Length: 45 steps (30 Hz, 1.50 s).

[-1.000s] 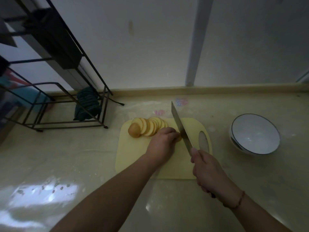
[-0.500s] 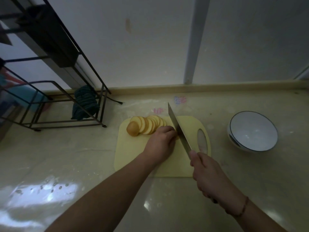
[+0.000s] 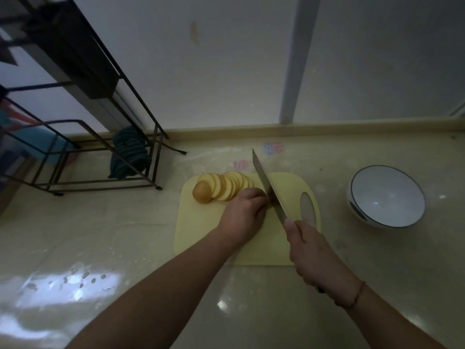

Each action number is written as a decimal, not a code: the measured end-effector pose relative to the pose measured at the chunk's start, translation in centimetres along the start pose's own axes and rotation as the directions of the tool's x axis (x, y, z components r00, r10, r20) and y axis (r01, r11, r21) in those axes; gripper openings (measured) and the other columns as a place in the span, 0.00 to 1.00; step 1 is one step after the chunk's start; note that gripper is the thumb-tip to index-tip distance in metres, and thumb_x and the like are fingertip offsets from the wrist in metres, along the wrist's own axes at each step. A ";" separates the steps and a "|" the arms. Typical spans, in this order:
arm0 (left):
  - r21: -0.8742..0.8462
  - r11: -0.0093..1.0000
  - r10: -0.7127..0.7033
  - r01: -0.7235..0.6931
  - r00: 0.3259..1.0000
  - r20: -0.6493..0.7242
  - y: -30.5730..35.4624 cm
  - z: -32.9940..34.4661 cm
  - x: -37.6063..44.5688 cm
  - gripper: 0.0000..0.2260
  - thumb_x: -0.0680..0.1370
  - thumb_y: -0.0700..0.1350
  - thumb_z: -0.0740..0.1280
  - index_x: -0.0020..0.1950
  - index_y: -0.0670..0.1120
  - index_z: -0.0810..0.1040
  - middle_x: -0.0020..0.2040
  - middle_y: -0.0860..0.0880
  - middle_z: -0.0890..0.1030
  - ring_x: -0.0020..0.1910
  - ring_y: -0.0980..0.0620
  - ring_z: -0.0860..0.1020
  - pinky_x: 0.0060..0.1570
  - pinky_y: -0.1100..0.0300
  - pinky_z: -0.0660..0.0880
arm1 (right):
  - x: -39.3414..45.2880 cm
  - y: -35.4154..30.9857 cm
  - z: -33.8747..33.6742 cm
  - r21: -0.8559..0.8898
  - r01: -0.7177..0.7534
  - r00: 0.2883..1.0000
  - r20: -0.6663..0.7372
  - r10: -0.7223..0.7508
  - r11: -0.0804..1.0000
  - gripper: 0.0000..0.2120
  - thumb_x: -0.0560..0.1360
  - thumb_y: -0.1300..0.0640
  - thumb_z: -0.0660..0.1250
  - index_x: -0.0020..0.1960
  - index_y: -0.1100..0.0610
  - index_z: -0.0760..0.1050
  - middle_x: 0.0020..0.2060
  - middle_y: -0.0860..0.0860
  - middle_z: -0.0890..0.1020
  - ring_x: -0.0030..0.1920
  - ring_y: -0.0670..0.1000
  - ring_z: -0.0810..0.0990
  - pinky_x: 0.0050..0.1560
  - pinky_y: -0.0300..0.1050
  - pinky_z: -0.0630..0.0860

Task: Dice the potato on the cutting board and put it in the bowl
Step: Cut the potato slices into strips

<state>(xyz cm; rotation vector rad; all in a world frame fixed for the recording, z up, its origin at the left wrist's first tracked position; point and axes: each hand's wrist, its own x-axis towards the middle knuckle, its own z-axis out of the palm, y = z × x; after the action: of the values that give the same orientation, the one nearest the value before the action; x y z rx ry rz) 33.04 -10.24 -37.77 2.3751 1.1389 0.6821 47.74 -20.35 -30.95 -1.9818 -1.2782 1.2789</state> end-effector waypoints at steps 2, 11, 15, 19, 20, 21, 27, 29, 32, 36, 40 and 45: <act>0.000 1.000 -0.011 0.011 1.000 -0.007 0.0 0.1 -0.2 0.09 0.75 0.39 0.68 0.51 0.41 0.86 0.50 0.44 0.82 0.47 0.44 0.81 0.45 0.53 0.80 | -0.2 0.4 -0.2 0.051 -0.031 0.999 -0.010 0.031 0.998 0.24 0.80 0.41 0.49 0.45 0.60 0.70 0.30 0.51 0.71 0.26 0.46 0.67 0.28 0.39 0.62; -0.051 0.998 -0.039 0.037 0.998 -0.044 0.3 -0.3 -0.7 0.06 0.74 0.37 0.69 0.49 0.40 0.85 0.50 0.45 0.83 0.47 0.47 0.81 0.46 0.54 0.79 | -0.9 1.0 -0.3 -0.006 0.085 0.994 -0.068 -0.085 0.996 0.23 0.80 0.41 0.52 0.40 0.59 0.70 0.28 0.50 0.73 0.27 0.46 0.69 0.30 0.44 0.66; -0.144 0.990 -0.023 0.000 0.987 -0.157 0.9 -1.0 -1.5 0.10 0.74 0.36 0.62 0.52 0.40 0.80 0.50 0.44 0.79 0.49 0.50 0.77 0.50 0.58 0.76 | -1.8 1.3 0.0 -0.163 0.204 0.971 -0.091 -0.221 0.965 0.19 0.78 0.40 0.52 0.38 0.51 0.68 0.26 0.49 0.73 0.26 0.45 0.72 0.28 0.40 0.66; -0.200 0.978 -0.006 -0.063 0.946 -0.324 0.9 -1.8 -3.1 0.12 0.73 0.37 0.60 0.55 0.47 0.72 0.54 0.47 0.73 0.56 0.55 0.71 0.58 0.62 0.70 | -2.1 2.4 0.7 -0.276 0.207 0.966 -0.094 -0.241 0.939 0.20 0.76 0.34 0.47 0.42 0.48 0.67 0.28 0.47 0.75 0.28 0.46 0.74 0.28 0.42 0.68; -0.183 0.980 0.015 -0.081 0.941 -0.337 0.8 -1.9 -3.3 0.12 0.74 0.37 0.61 0.56 0.47 0.71 0.56 0.47 0.72 0.58 0.54 0.71 0.60 0.61 0.69 | -2.1 2.6 0.8 -0.305 0.209 0.963 -0.101 -0.249 0.929 0.21 0.76 0.33 0.46 0.43 0.48 0.68 0.29 0.47 0.75 0.29 0.47 0.75 0.29 0.44 0.70; -0.165 0.981 0.043 -0.105 0.938 -0.344 0.7 -2.1 -3.4 0.11 0.75 0.38 0.62 0.57 0.46 0.71 0.57 0.47 0.72 0.58 0.53 0.70 0.60 0.59 0.69 | -2.1 2.8 0.9 -0.330 0.210 0.960 -0.110 -0.258 0.920 0.22 0.75 0.33 0.45 0.44 0.48 0.68 0.30 0.47 0.76 0.29 0.48 0.76 0.30 0.46 0.72; 0.027 0.961 0.270 -0.274 0.921 -0.280 1.6 -4.2 -2.3 0.08 0.80 0.45 0.65 0.56 0.43 0.76 0.55 0.45 0.77 0.55 0.44 0.75 0.56 0.46 0.72 | -2.8 2.2 0.7 -0.481 0.219 0.932 -0.155 -0.328 0.849 0.25 0.75 0.33 0.40 0.51 0.48 0.68 0.31 0.47 0.76 0.32 0.53 0.79 0.30 0.48 0.70; 0.144 0.931 0.347 -0.336 0.936 -0.064 2.1 -5.4 -1.4 0.11 0.80 0.49 0.66 0.56 0.43 0.80 0.56 0.46 0.80 0.57 0.43 0.77 0.59 0.48 0.71 | -3.0 2.0 0.7 -0.579 0.226 0.919 -0.139 -0.368 0.783 0.24 0.77 0.35 0.41 0.51 0.49 0.69 0.29 0.48 0.76 0.28 0.52 0.78 0.26 0.46 0.64; 0.284 0.938 0.149 -0.197 0.972 0.182 3.6 -6.6 0.3 0.18 0.77 0.56 0.67 0.58 0.44 0.81 0.56 0.46 0.80 0.56 0.44 0.77 0.56 0.48 0.74 | -3.3 1.8 0.5 -0.730 0.215 0.919 -0.073 -0.387 0.649 0.22 0.78 0.39 0.50 0.47 0.54 0.75 0.23 0.50 0.74 0.18 0.51 0.72 0.21 0.41 0.55; 0.449 0.893 -0.158 -0.007 0.932 0.328 5.1 -7.0 2.1 0.24 0.75 0.61 0.69 0.64 0.46 0.78 0.59 0.47 0.79 0.61 0.45 0.74 0.60 0.51 0.69 | -3.5 2.1 0.4 -0.791 0.216 0.880 -0.096 -0.465 0.573 0.23 0.77 0.41 0.52 0.44 0.58 0.77 0.21 0.50 0.72 0.16 0.52 0.68 0.23 0.38 0.52; 0.552 0.813 -0.086 -0.186 0.899 0.429 5.9 -7.0 3.6 0.17 0.79 0.59 0.65 0.55 0.46 0.80 0.52 0.47 0.80 0.54 0.45 0.77 0.57 0.52 0.67 | -3.4 2.3 0.6 -0.799 0.221 0.863 -0.107 -0.494 0.559 0.23 0.77 0.41 0.53 0.41 0.58 0.76 0.21 0.51 0.72 0.15 0.52 0.68 0.23 0.38 0.53; 0.463 0.723 0.330 -0.513 0.845 0.422 4.5 -6.3 3.2 0.06 0.71 0.42 0.68 0.33 0.45 0.77 0.29 0.47 0.76 0.28 0.46 0.75 0.34 0.55 0.74 | -3.5 2.4 0.6 -0.794 0.228 0.854 -0.114 -0.507 0.564 0.21 0.76 0.42 0.54 0.41 0.58 0.76 0.21 0.51 0.72 0.15 0.53 0.69 0.23 0.38 0.55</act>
<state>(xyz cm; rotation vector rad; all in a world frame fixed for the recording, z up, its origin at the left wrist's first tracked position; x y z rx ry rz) 33.78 -9.32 -29.50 3.1655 0.7038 0.0605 47.80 -24.61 -31.47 -2.0974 -2.1328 0.1241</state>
